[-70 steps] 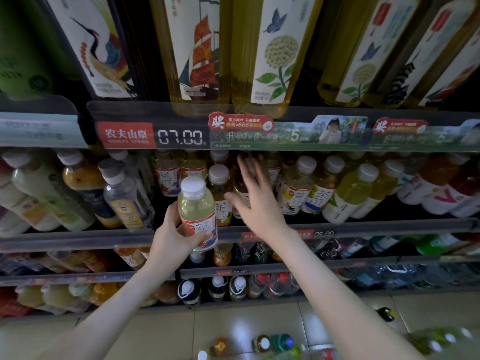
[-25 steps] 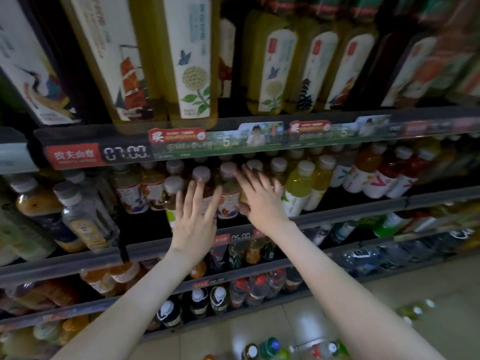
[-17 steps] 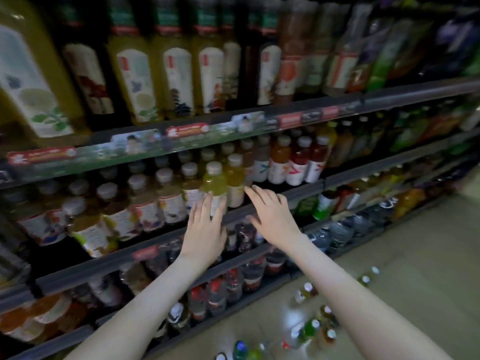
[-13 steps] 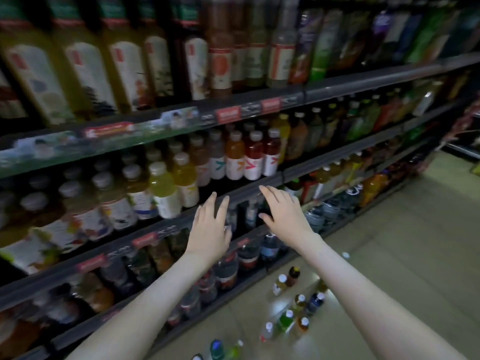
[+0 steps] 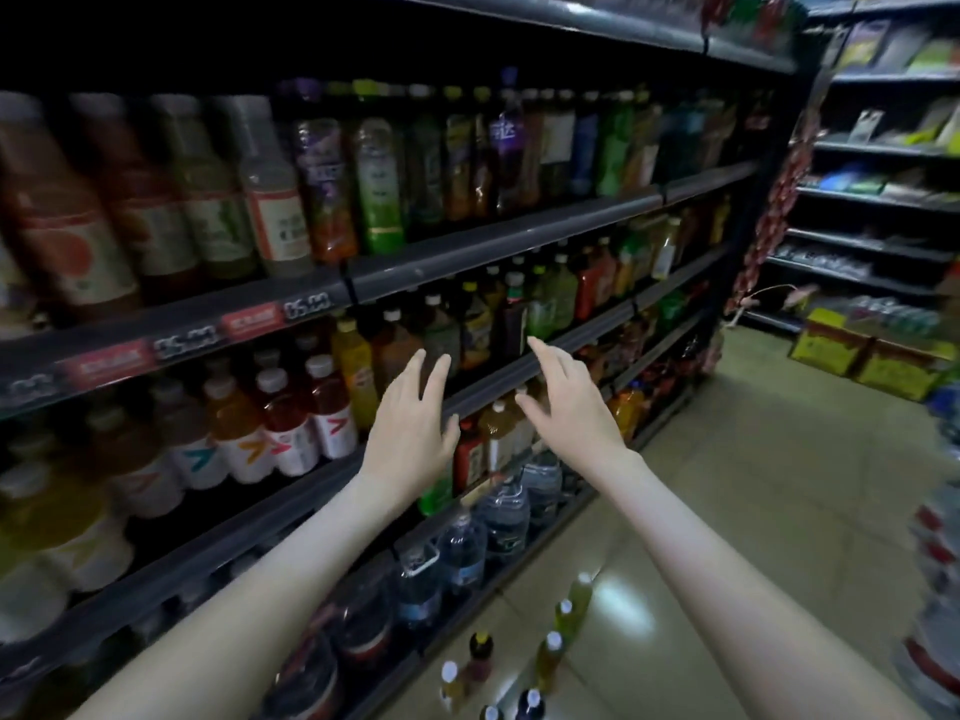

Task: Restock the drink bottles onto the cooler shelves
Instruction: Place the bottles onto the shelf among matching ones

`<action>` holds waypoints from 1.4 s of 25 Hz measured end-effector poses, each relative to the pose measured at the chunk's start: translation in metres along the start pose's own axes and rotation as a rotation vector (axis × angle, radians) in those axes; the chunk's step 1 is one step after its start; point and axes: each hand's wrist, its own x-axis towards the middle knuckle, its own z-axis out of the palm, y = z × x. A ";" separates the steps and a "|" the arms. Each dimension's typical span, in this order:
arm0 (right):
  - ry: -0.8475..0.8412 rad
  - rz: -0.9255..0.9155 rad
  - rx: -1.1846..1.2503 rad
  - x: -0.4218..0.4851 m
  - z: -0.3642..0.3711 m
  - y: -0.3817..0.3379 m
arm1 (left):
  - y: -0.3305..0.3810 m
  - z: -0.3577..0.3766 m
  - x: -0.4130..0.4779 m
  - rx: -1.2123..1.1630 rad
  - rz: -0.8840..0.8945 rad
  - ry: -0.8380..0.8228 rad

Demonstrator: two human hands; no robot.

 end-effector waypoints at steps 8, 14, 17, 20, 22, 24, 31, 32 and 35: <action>-0.157 0.003 -0.044 0.117 -0.005 0.161 | 0.024 0.129 0.140 -0.025 -0.101 -0.078; -0.294 -0.018 -0.102 0.204 0.005 0.262 | 0.035 0.214 0.238 0.032 -0.210 -0.242; -0.352 -0.086 -0.084 0.245 0.030 0.300 | 0.031 0.253 0.289 0.086 -0.295 -0.211; -0.398 -0.220 -0.107 0.285 0.058 0.338 | 0.022 0.292 0.343 0.079 -0.420 -0.117; -0.407 -0.345 -0.105 0.309 0.072 0.358 | 0.022 0.313 0.371 -0.020 -0.503 -0.097; -0.437 -0.447 -0.068 0.332 0.083 0.371 | 0.025 0.328 0.387 -0.038 -0.529 -0.048; -0.534 -0.403 0.285 0.351 0.121 0.378 | 0.043 0.349 0.401 0.060 -0.603 0.118; -0.546 -0.393 0.322 0.350 0.129 0.377 | 0.045 0.351 0.402 0.072 -0.608 0.130; -0.634 -0.250 0.461 0.346 0.146 0.369 | 0.055 0.351 0.396 0.086 -0.548 0.178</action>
